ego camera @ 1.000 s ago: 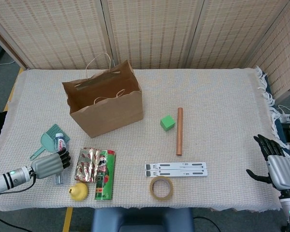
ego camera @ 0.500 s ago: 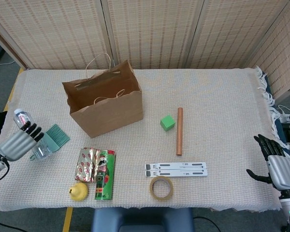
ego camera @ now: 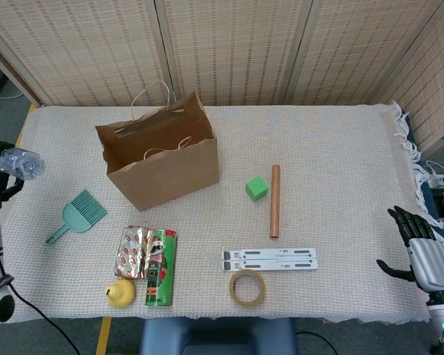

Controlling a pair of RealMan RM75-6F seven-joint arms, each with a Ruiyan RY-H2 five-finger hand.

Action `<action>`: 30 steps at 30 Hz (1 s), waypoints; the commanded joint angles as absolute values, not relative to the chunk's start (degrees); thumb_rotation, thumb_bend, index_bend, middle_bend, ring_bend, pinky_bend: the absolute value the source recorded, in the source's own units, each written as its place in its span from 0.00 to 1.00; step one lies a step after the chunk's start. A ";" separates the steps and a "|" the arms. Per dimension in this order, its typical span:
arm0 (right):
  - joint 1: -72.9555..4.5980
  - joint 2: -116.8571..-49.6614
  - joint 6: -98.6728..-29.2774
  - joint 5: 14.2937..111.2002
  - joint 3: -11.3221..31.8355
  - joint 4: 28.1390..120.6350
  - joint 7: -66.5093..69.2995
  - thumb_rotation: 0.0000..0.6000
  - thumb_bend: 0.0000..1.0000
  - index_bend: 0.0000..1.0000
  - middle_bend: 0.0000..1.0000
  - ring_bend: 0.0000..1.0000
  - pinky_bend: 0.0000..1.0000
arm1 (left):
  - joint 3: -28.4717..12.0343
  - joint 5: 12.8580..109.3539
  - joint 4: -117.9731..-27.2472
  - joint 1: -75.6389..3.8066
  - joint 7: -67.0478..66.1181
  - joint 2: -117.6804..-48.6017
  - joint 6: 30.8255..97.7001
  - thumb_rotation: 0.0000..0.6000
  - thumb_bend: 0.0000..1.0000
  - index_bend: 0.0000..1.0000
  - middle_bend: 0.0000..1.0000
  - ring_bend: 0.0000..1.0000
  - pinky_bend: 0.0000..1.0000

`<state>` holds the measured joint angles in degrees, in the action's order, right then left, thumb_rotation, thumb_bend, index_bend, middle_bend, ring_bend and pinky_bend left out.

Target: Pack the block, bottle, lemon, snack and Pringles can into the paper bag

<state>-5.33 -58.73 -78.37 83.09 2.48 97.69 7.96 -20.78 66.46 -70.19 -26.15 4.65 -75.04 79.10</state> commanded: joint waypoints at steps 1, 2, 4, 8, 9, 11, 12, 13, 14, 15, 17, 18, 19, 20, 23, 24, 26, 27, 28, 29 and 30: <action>-5.32 -58.70 -78.36 83.13 2.46 97.67 8.01 1.00 0.09 0.00 0.00 0.00 0.04 | -33.67 52.18 -93.36 -27.63 8.00 -72.55 75.21 1.00 0.64 0.60 0.65 0.59 0.69; -5.34 -58.69 -78.32 83.20 2.42 97.65 7.99 1.00 0.09 0.00 0.00 0.00 0.04 | -34.78 51.71 -96.53 -28.10 8.87 -71.97 74.46 1.00 0.64 0.61 0.65 0.59 0.69; -5.38 -58.66 -78.21 83.33 2.33 97.60 7.99 1.00 0.09 0.00 0.00 0.00 0.04 | -36.46 51.71 -100.09 -29.35 9.72 -71.81 74.25 1.00 0.64 0.61 0.65 0.59 0.69; -5.39 -58.54 -78.20 83.52 2.24 97.54 8.07 1.00 0.09 0.00 0.00 0.00 0.04 | -38.21 55.72 -101.22 -32.85 10.01 -73.69 76.37 1.00 0.65 0.61 0.65 0.59 0.69; -5.38 -58.52 -78.24 83.56 2.25 97.50 8.13 1.00 0.09 0.00 0.00 0.00 0.04 | -38.47 56.42 -100.99 -33.71 10.08 -74.29 76.69 1.00 0.65 0.61 0.65 0.59 0.69; -5.37 -58.46 -78.29 83.57 2.27 97.46 8.23 1.00 0.09 0.00 0.00 0.00 0.04 | -39.00 57.00 -101.06 -35.40 9.87 -75.40 77.16 1.00 0.65 0.61 0.65 0.59 0.69; -5.37 -58.43 -78.28 83.57 2.27 97.44 8.29 1.00 0.09 0.00 0.00 0.00 0.04 | -39.18 56.87 -101.22 -36.02 9.67 -75.80 77.20 1.00 0.65 0.61 0.65 0.59 0.69; -5.39 -58.41 -78.24 83.57 2.27 97.45 8.36 1.00 0.09 0.00 0.00 0.00 0.04 | -39.29 56.60 -101.54 -36.54 9.47 -76.13 77.15 1.00 0.65 0.62 0.65 0.59 0.69; -5.40 -58.36 -78.18 83.57 2.26 97.49 8.49 1.00 0.09 0.00 0.00 0.00 0.04 | -39.25 56.18 -102.17 -37.06 9.15 -76.46 77.01 1.00 0.65 0.62 0.65 0.59 0.69; -5.41 -58.31 -78.15 83.57 2.25 97.51 8.57 1.00 0.09 0.00 0.00 0.00 0.04 | -39.04 55.91 -102.70 -37.33 8.83 -76.67 76.88 1.00 0.65 0.62 0.65 0.59 0.69; -5.43 -58.25 -78.10 83.59 2.24 97.50 8.75 1.00 0.09 0.00 0.00 0.00 0.04 | -37.97 55.63 -103.80 -37.73 7.97 -77.08 76.45 1.00 0.65 0.61 0.65 0.59 0.69; -5.44 -58.23 -78.07 83.61 2.22 97.51 8.80 1.00 0.09 0.00 0.00 0.00 0.04 | -37.45 55.66 -104.15 -37.84 7.75 -77.30 76.30 1.00 0.65 0.62 0.65 0.59 0.69; -5.46 -58.21 -78.04 83.65 2.22 97.53 8.83 1.00 0.09 0.00 0.00 0.00 0.04 | -36.80 55.74 -104.39 -37.98 7.65 -77.74 76.21 1.00 0.65 0.62 0.65 0.59 0.69; -5.48 -58.21 -78.00 83.67 2.20 97.55 8.84 1.00 0.09 0.00 0.00 0.00 0.04 | -36.38 55.61 -104.43 -38.16 7.60 -78.17 76.08 1.00 0.65 0.62 0.65 0.59 0.69; -5.51 -58.28 -77.94 83.75 2.12 97.63 8.70 1.00 0.09 0.00 0.00 0.00 0.04 | -35.44 54.73 -103.49 -39.29 7.12 -80.04 75.67 1.00 0.65 0.62 0.65 0.59 0.69; -5.51 -58.30 -77.92 83.77 2.10 97.64 8.68 1.00 0.09 0.00 0.00 0.00 0.04 | -35.06 54.52 -102.82 -39.77 6.73 -80.66 75.42 1.00 0.65 0.61 0.65 0.59 0.68; -5.51 -58.33 -77.94 83.79 2.08 97.67 8.66 1.00 0.09 0.00 0.00 0.00 0.04 | -34.15 54.27 -100.54 -41.08 5.96 -82.18 74.43 1.00 0.64 0.61 0.64 0.58 0.67; -5.50 -58.32 -77.96 83.81 2.08 97.67 8.65 1.00 0.09 0.00 0.00 0.00 0.04 | -33.71 53.99 -99.57 -41.67 5.66 -82.65 73.52 1.00 0.63 0.60 0.63 0.57 0.66; -5.48 -58.31 -77.98 83.78 2.07 97.65 8.67 1.00 0.09 0.00 0.00 0.00 0.04 | -32.89 53.51 -98.60 -42.38 5.00 -82.86 71.73 1.00 0.62 0.58 0.60 0.54 0.63; -5.48 -58.30 -77.96 83.74 2.08 97.64 8.71 1.00 0.09 0.00 0.00 0.00 0.04 | -32.04 53.43 -97.97 -42.90 4.19 -82.60 70.03 1.00 0.58 0.52 0.55 0.47 0.58; -5.49 -58.26 -77.92 83.69 2.08 97.64 8.70 1.00 0.09 0.00 0.00 0.00 0.04 | -30.73 53.35 -97.55 -43.39 2.68 -81.91 67.89 1.00 0.52 0.39 0.41 0.33 0.47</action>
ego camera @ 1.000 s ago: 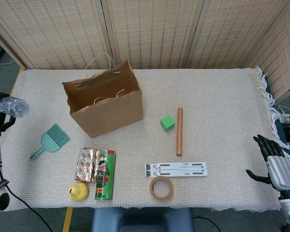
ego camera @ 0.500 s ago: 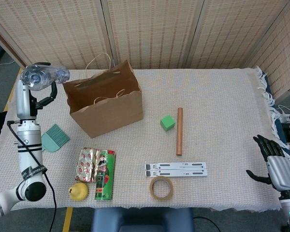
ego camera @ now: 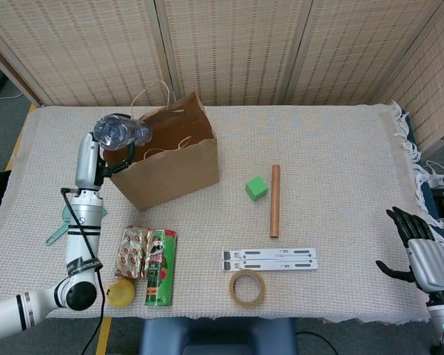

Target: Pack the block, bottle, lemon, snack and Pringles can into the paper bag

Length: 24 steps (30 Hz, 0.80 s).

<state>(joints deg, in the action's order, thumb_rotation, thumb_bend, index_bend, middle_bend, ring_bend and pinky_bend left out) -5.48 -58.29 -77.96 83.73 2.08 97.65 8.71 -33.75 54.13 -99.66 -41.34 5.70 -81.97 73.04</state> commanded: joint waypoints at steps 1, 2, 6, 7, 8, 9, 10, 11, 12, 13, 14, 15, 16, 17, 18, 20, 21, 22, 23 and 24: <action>-5.51 -58.23 -77.86 83.63 2.09 97.64 8.65 1.00 0.09 0.00 0.00 0.00 0.04 | -29.78 53.06 -97.50 -43.79 1.25 -81.20 66.20 1.00 0.48 0.29 0.31 0.24 0.41; -5.53 -58.17 -77.80 83.59 2.09 97.66 8.68 1.00 0.09 0.00 0.00 0.00 0.04 | -29.07 53.12 -97.62 -44.19 0.24 -80.74 65.05 1.00 0.43 0.14 0.16 0.12 0.31; -5.57 -58.06 -77.72 83.62 2.07 97.70 8.88 1.00 0.09 0.00 0.00 0.00 0.04 | -28.37 51.49 -97.89 -44.68 -0.89 -80.03 63.33 1.00 0.37 0.00 0.00 0.00 0.11; -5.58 -58.02 -77.66 83.65 2.04 97.71 8.89 1.00 0.09 0.00 0.00 0.00 0.04 | -28.47 50.68 -98.02 -44.68 -0.92 -79.79 63.03 1.00 0.37 0.00 0.00 0.00 0.09; -5.60 -57.99 -77.60 83.70 1.99 97.69 8.82 1.00 0.09 0.00 0.00 0.00 0.04 | -28.58 49.97 -98.16 -44.66 -0.98 -79.46 62.85 1.00 0.37 0.00 0.00 0.00 0.09; -5.61 -57.99 -77.57 83.75 1.96 97.70 8.80 1.00 0.09 0.00 0.00 0.00 0.04 | -28.60 49.78 -98.27 -44.61 -1.00 -79.18 62.79 1.00 0.37 0.00 0.00 0.00 0.08; -5.62 -58.00 -77.57 83.79 1.94 97.71 8.79 1.00 0.09 0.00 0.00 0.00 0.04 | -28.58 49.77 -98.41 -44.52 -0.93 -78.88 62.74 1.00 0.37 0.00 0.00 0.00 0.08; -5.62 -58.03 -77.58 83.81 1.93 97.67 8.73 1.00 0.09 0.00 0.00 0.00 0.04 | -28.56 49.88 -98.60 -44.36 -0.69 -78.52 62.73 1.00 0.37 0.00 0.00 0.00 0.08; -5.63 -58.04 -77.56 83.79 1.93 97.68 8.72 1.00 0.09 0.00 0.00 0.00 0.04 | -28.58 49.88 -98.72 -44.23 -0.46 -78.25 62.69 1.00 0.37 0.00 0.00 0.00 0.08; -5.64 -58.05 -77.54 83.75 1.94 97.68 8.71 1.00 0.09 0.00 0.00 0.00 0.04 | -28.63 49.80 -98.87 -44.09 -0.21 -77.98 62.69 1.00 0.37 0.00 0.00 0.00 0.08; -5.64 -58.05 -77.58 83.73 1.96 97.70 8.67 1.00 0.09 0.00 0.00 0.00 0.04 | -28.70 49.68 -99.10 -43.85 0.03 -77.56 62.79 1.00 0.37 0.00 0.00 0.00 0.08; -5.62 -58.05 -77.64 83.75 1.97 97.72 8.65 1.00 0.09 0.00 0.00 0.00 0.04 | -28.68 49.65 -99.31 -43.60 0.14 -77.21 62.95 1.00 0.37 0.00 0.00 0.00 0.08; -5.59 -58.04 -77.72 83.79 1.96 97.74 8.67 1.00 0.09 0.00 0.00 0.00 0.04 | -28.62 49.70 -99.59 -43.25 0.28 -76.83 63.24 1.00 0.38 0.00 0.00 0.00 0.09; -5.52 -58.04 -77.84 83.83 1.94 97.71 8.71 1.00 0.09 0.00 0.00 0.00 0.04 | -28.57 49.85 -100.18 -42.58 0.61 -76.24 63.86 1.00 0.40 0.00 0.00 0.00 0.11; -5.49 -58.04 -77.89 83.87 1.93 97.68 8.75 1.00 0.09 0.00 0.00 0.00 0.04 | -28.60 50.06 -100.77 -41.93 0.89 -75.78 64.70 1.00 0.43 0.01 0.01 0.02 0.16; -5.48 -58.06 -77.93 83.87 1.93 97.65 8.83 1.00 0.09 0.00 0.00 0.00 0.04 | -28.62 51.83 -101.84 -40.03 1.56 -75.00 68.20 1.00 0.49 0.11 0.11 0.12 0.32; -5.48 -58.06 -77.92 83.85 1.93 97.64 8.82 1.00 0.09 0.00 0.00 0.00 0.04 | -28.48 52.99 -102.27 -39.05 1.99 -74.71 69.92 1.00 0.51 0.21 0.20 0.21 0.41; -5.48 -58.07 -77.92 83.86 1.93 97.64 8.82 1.00 0.09 0.00 0.00 0.00 0.04 | -28.28 54.25 -102.66 -38.00 2.49 -74.33 71.56 1.00 0.54 0.34 0.33 0.31 0.51; -5.48 -58.08 -77.91 83.85 1.93 97.64 8.81 1.00 0.09 0.00 0.00 0.00 0.04 | -27.82 56.09 -103.12 -36.50 3.20 -73.58 73.48 1.00 0.56 0.45 0.44 0.41 0.59; -5.47 -58.10 -77.92 83.85 1.92 97.61 8.81 1.00 0.09 0.00 0.00 0.00 0.04 | -27.49 57.49 -103.42 -35.33 3.93 -72.91 74.80 1.00 0.57 0.50 0.52 0.47 0.64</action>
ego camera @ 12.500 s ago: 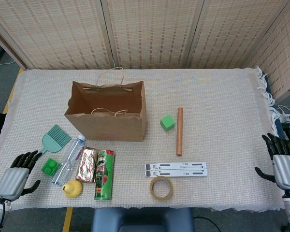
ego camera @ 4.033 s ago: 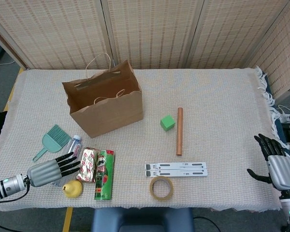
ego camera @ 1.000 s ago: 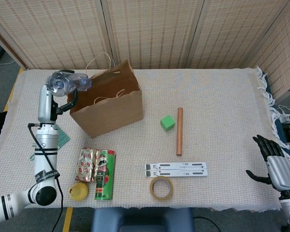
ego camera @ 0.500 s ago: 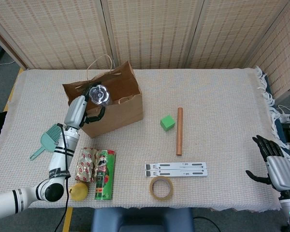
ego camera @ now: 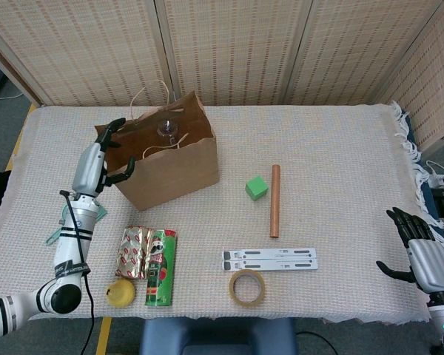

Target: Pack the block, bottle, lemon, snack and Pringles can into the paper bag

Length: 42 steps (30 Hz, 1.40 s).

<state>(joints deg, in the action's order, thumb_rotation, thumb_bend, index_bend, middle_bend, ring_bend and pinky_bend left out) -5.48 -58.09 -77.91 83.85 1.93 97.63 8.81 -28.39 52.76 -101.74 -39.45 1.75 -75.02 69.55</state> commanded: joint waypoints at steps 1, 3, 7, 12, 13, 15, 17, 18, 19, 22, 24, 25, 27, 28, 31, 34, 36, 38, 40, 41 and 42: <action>-5.46 -58.12 -77.96 83.86 1.92 97.59 8.79 1.00 0.09 0.00 0.00 0.00 0.04 | -27.07 58.88 -103.66 -34.17 4.69 -72.11 75.84 1.00 0.58 0.54 0.57 0.54 0.68; -5.43 -58.18 -78.03 83.86 1.93 97.56 8.74 1.00 0.09 0.00 0.00 0.00 0.04 | -25.96 61.71 -103.76 -31.52 6.42 -69.96 77.68 1.00 0.59 0.56 0.61 0.58 0.71; -5.46 -58.22 -77.93 83.69 1.96 97.65 8.65 1.00 0.09 0.00 0.00 0.00 0.04 | -23.12 64.73 -103.26 -26.52 10.20 -65.45 78.51 1.00 0.59 0.57 0.61 0.58 0.71; -5.44 -58.24 -77.90 83.43 2.01 97.81 8.39 1.00 0.09 0.00 0.00 0.00 0.04 | -16.10 72.64 -99.28 -21.91 12.61 -60.62 76.98 1.00 0.59 0.57 0.61 0.58 0.70; -5.43 -58.27 -77.90 83.40 2.02 97.81 8.32 1.00 0.09 0.00 0.00 0.00 0.04 | -13.83 75.95 -97.17 -21.04 12.98 -59.84 76.85 1.00 0.59 0.57 0.61 0.58 0.70; -5.45 -58.30 -77.89 83.36 2.04 97.79 8.19 1.00 0.09 0.00 0.00 0.00 0.04 | -10.25 81.75 -93.19 -20.01 13.38 -59.03 77.00 1.00 0.59 0.57 0.61 0.58 0.70; -5.46 -58.34 -77.86 83.26 2.06 97.81 8.03 1.00 0.09 0.00 0.00 0.00 0.04 | -5.97 89.64 -87.17 -19.43 13.62 -58.42 77.65 1.00 0.58 0.56 0.60 0.58 0.69; -5.46 -58.34 -77.87 83.25 2.07 97.82 7.98 1.00 0.09 0.00 0.00 0.00 0.04 | -4.19 93.34 -84.10 -19.43 13.64 -58.24 78.19 1.00 0.57 0.55 0.59 0.57 0.68; -5.45 -58.35 -77.87 83.22 2.08 97.83 7.91 1.00 0.09 0.00 0.00 0.00 0.04 | -2.43 97.04 -80.94 -19.57 13.70 -58.07 78.75 1.00 0.55 0.54 0.58 0.56 0.67; -5.46 -58.39 -77.82 83.09 2.10 97.82 7.77 1.00 0.09 0.00 0.00 0.00 0.04 | 3.23 108.31 -72.01 -20.69 14.13 -57.30 80.45 1.00 0.43 0.37 0.41 0.42 0.53; -5.51 -58.45 -77.75 82.96 2.17 97.82 7.60 1.00 0.09 0.00 0.00 0.00 0.04 | 7.00 114.75 -68.64 -21.90 14.59 -56.50 80.72 1.00 0.38 0.14 0.20 0.20 0.32; -5.52 -58.49 -77.77 82.94 2.19 97.81 7.49 1.00 0.09 0.00 0.00 0.00 0.04 | 8.36 117.31 -67.68 -22.36 14.50 -56.33 81.22 1.00 0.36 0.05 0.09 0.09 0.21; -5.51 -58.58 -77.77 82.89 2.20 97.79 7.37 1.00 0.09 0.00 0.00 0.00 0.04 | 10.95 123.12 -65.74 -23.21 13.68 -56.61 83.77 1.00 0.35 0.00 0.00 0.00 0.10; -5.50 -58.60 -77.78 82.87 2.19 97.77 7.33 1.00 0.09 0.00 0.00 0.00 0.04 | 11.81 125.37 -64.87 -23.47 13.05 -57.02 85.12 1.00 0.35 0.00 0.00 0.00 0.09; -5.47 -58.57 -77.83 82.88 2.20 97.78 7.40 1.00 0.09 0.00 0.00 0.00 0.04 | 13.57 129.47 -63.39 -23.24 11.23 -59.08 88.76 1.00 0.35 0.00 0.00 0.00 0.07; -5.44 -58.50 -77.84 82.93 2.17 97.78 7.43 1.00 0.09 0.00 0.00 0.00 0.04 | 14.62 129.98 -64.12 -22.35 10.52 -60.83 89.98 1.00 0.35 0.00 0.00 0.00 0.06; -5.46 -58.49 -77.81 82.98 2.15 97.73 7.45 1.00 0.09 0.00 0.00 0.00 0.04 | 14.98 129.75 -64.77 -21.98 10.00 -61.76 90.17 1.00 0.35 0.00 0.00 0.00 0.06; -5.50 -58.45 -77.68 82.93 2.14 97.78 7.46 1.00 0.09 0.00 0.00 0.00 0.04 | 15.09 128.89 -65.42 -21.76 9.69 -62.54 89.68 1.00 0.35 0.00 0.00 0.00 0.05; -5.52 -58.41 -77.58 82.92 2.11 97.85 7.50 1.00 0.09 0.00 0.00 0.00 0.04 | 15.05 127.90 -65.83 -21.72 9.61 -63.22 88.87 1.00 0.35 0.00 0.00 0.00 0.05; -5.53 -58.39 -77.56 82.93 2.11 97.86 7.47 1.00 0.09 0.00 0.00 0.00 0.04 | 15.00 127.25 -66.07 -21.81 9.59 -63.62 88.23 1.00 0.35 0.00 0.00 0.00 0.05; -5.53 -58.40 -77.59 82.94 2.12 97.86 7.44 1.00 0.09 0.00 0.00 0.00 0.04 | 14.94 126.80 -66.24 -21.92 9.50 -63.92 87.70 1.00 0.35 0.00 0.00 0.00 0.05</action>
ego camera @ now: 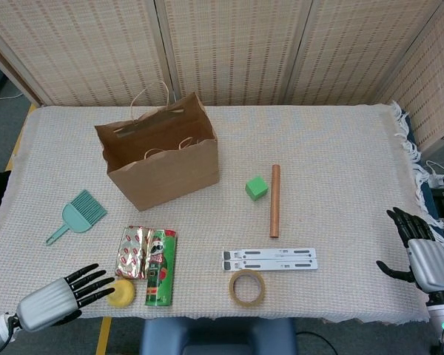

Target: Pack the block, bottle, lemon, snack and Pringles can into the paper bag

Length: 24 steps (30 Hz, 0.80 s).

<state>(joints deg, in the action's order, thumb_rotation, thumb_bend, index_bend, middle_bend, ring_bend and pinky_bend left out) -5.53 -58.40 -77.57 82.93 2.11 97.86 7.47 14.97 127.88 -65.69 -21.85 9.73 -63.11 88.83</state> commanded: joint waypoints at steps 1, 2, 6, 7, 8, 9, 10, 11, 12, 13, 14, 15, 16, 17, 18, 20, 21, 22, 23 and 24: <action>-5.52 -58.40 -77.61 82.93 2.12 97.86 7.42 1.00 0.09 0.00 0.00 0.00 0.04 | 14.86 126.35 -66.38 -22.09 9.38 -64.19 87.10 1.00 0.35 0.00 0.00 0.00 0.05; -5.51 -58.41 -77.60 82.92 2.11 97.86 7.40 1.00 0.09 0.00 0.00 0.00 0.04 | 14.74 125.67 -66.64 -22.31 9.29 -64.51 86.24 1.00 0.35 0.00 0.00 0.00 0.05; -5.55 -58.42 -77.50 82.83 2.13 97.95 7.24 1.00 0.09 0.00 0.00 0.00 0.04 | 14.72 123.74 -67.48 -22.75 9.55 -65.81 83.97 1.00 0.35 0.00 0.00 0.00 0.05; -5.57 -58.41 -77.47 82.80 2.13 97.96 7.20 1.00 0.09 0.00 0.00 0.00 0.04 | 14.73 123.46 -67.43 -22.79 9.47 -66.19 83.64 1.00 0.35 0.00 0.00 0.00 0.05; -5.59 -58.40 -77.40 82.76 2.12 97.98 7.13 1.00 0.09 0.00 0.00 0.00 0.04 | 14.80 123.14 -67.32 -22.81 9.36 -66.73 83.25 1.00 0.35 0.00 0.00 0.00 0.05; -5.61 -58.38 -77.32 82.73 2.11 97.99 7.11 1.00 0.09 0.00 0.00 0.00 0.04 | 14.89 122.93 -67.20 -22.81 9.27 -67.12 82.93 1.00 0.35 0.00 0.00 0.00 0.05; -5.63 -58.35 -77.25 82.70 2.10 98.01 7.11 1.00 0.09 0.00 0.00 0.00 0.04 | 14.99 122.69 -67.04 -22.83 9.16 -67.46 82.53 1.00 0.35 0.00 0.00 0.00 0.05; -5.66 -58.31 -77.15 82.65 2.09 98.04 7.13 1.00 0.09 0.00 0.00 0.00 0.04 | 15.18 122.45 -66.78 -22.86 8.98 -67.82 82.04 1.00 0.35 0.00 0.00 0.00 0.05; -5.68 -58.29 -77.11 82.64 2.10 98.07 7.15 1.00 0.09 0.00 0.00 0.00 0.04 | 15.39 122.26 -66.58 -22.86 8.93 -67.99 81.65 1.00 0.35 0.00 0.00 0.00 0.05; -5.68 -58.27 -77.11 82.66 2.09 98.08 7.19 1.00 0.09 0.00 0.00 0.00 0.04 | 15.67 122.03 -66.43 -22.86 8.97 -68.07 81.15 1.00 0.35 0.00 0.00 0.00 0.05; -5.69 -58.27 -77.16 82.77 2.09 98.05 7.27 1.00 0.09 0.00 0.00 0.00 0.04 | 16.13 121.82 -66.30 -22.81 9.08 -68.06 80.65 1.00 0.35 0.00 0.00 0.00 0.05; -5.70 -58.29 -77.21 82.90 2.08 97.98 7.28 1.00 0.09 0.00 0.00 0.00 0.04 | 16.41 121.71 -66.16 -22.75 9.04 -68.03 80.45 1.00 0.35 0.00 0.00 0.00 0.05; -5.69 -58.31 -77.28 83.04 2.05 97.92 7.38 1.00 0.09 0.00 0.00 0.00 0.04 | 16.69 121.66 -65.99 -22.65 8.95 -67.98 80.41 1.00 0.35 0.00 0.00 0.00 0.05; -5.68 -58.33 -77.34 83.24 2.01 97.84 7.58 1.00 0.09 0.00 0.00 0.00 0.04 | 17.00 121.59 -65.77 -22.45 8.79 -67.95 80.53 1.00 0.35 0.00 0.00 0.00 0.05; -5.70 -58.35 -77.36 83.36 1.99 97.76 7.70 1.00 0.09 0.00 0.00 0.00 0.04 | 17.19 121.48 -65.60 -22.26 8.76 -68.00 80.68 1.00 0.35 0.00 0.00 0.00 0.05; -5.76 -58.39 -77.23 83.39 1.96 97.62 7.80 1.00 0.09 0.00 0.00 0.00 0.04 | 17.52 120.96 -65.22 -21.79 8.85 -68.33 80.82 1.00 0.35 0.00 0.00 0.00 0.05; -5.79 -58.40 -77.17 83.35 1.97 97.64 7.79 1.00 0.09 0.00 0.00 0.00 0.04 | 17.58 120.73 -64.96 -21.68 8.83 -68.56 80.77 1.00 0.35 0.00 0.00 0.00 0.05; -5.81 -58.40 -77.14 83.30 1.99 97.65 7.77 1.00 0.09 0.00 0.00 0.00 0.04 | 17.61 120.46 -64.67 -21.62 8.86 -68.83 80.59 1.00 0.35 0.00 0.00 0.00 0.05; -5.82 -58.39 -77.11 83.28 1.99 97.67 7.77 1.00 0.09 0.00 0.00 0.00 0.04 | 17.63 120.26 -64.50 -21.60 8.94 -69.02 80.41 1.00 0.35 0.00 0.00 0.00 0.05; -5.82 -58.39 -77.11 83.28 2.00 97.67 7.76 1.00 0.09 0.00 0.00 0.00 0.04 | 17.64 120.21 -64.43 -21.60 8.95 -69.10 80.39 1.00 0.35 0.00 0.00 0.00 0.05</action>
<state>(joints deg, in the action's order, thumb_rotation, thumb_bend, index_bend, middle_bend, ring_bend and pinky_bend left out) -5.82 -58.39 -77.11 83.28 1.99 97.67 7.77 17.62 120.27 -64.50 -21.62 8.92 -69.02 80.42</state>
